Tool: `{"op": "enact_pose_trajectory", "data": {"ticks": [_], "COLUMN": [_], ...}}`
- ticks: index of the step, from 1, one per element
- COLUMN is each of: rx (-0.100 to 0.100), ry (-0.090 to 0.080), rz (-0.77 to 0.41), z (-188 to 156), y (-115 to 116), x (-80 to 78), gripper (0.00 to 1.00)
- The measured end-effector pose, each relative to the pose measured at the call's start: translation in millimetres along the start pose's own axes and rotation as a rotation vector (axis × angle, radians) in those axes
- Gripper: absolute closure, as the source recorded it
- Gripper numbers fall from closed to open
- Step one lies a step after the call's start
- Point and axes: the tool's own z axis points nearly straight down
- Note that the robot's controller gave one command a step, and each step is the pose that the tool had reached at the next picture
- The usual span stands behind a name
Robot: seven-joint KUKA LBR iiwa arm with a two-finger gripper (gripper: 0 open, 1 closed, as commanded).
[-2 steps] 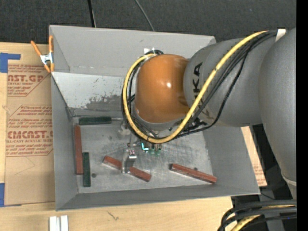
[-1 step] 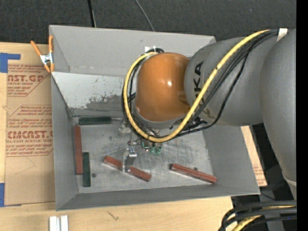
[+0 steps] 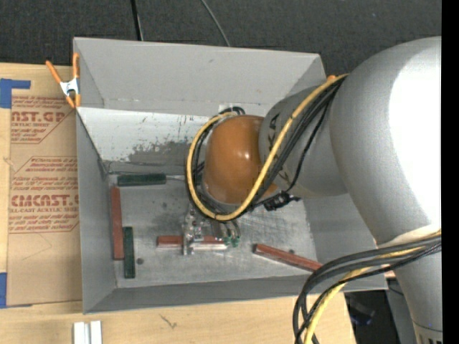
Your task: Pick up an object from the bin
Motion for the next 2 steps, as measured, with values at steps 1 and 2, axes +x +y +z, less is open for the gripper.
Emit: {"op": "enact_pose_trajectory", "data": {"ticks": [1, 2], "rx": [0.0, 0.0], "ry": [0.0, -0.007], "rz": [0.0, 0.017], "z": [0.0, -165.2], "y": [0.0, 21.0], "x": [0.0, -19.8], "gripper": [1.0, 1.0]}}
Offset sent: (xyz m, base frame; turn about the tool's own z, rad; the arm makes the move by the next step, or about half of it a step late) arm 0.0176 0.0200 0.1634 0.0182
